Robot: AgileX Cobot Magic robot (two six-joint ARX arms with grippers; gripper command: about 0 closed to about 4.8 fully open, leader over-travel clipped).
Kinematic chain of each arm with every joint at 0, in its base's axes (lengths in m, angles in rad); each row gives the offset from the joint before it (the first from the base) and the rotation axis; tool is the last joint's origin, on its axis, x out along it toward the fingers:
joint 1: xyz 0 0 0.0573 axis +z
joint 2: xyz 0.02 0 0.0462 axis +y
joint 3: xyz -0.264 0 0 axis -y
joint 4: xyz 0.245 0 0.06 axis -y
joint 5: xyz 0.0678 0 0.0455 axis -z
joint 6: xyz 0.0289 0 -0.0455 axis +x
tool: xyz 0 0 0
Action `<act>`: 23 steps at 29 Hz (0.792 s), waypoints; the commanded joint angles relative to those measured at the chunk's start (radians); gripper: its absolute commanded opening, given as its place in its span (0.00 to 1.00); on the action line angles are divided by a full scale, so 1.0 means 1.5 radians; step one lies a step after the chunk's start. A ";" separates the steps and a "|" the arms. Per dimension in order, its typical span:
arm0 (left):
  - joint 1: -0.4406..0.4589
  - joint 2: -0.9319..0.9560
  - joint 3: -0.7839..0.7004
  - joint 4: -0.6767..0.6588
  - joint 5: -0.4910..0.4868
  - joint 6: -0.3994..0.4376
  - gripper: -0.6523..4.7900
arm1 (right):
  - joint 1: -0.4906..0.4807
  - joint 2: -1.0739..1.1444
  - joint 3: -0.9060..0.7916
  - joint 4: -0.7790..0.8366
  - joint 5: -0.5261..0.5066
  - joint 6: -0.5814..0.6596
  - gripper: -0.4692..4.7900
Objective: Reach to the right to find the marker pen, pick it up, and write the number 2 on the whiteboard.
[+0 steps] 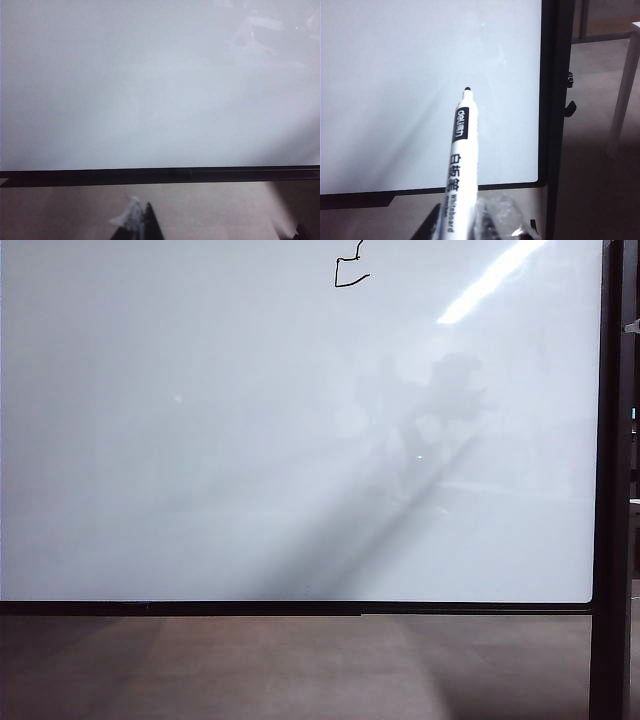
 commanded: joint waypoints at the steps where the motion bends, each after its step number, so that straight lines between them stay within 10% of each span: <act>1: 0.000 0.000 0.001 0.012 0.003 0.001 0.13 | 0.001 -0.002 0.002 0.011 0.000 0.002 0.17; 23: 0.000 0.000 0.001 0.012 0.003 0.001 0.13 | 0.002 -0.230 -0.144 0.035 0.002 0.002 0.17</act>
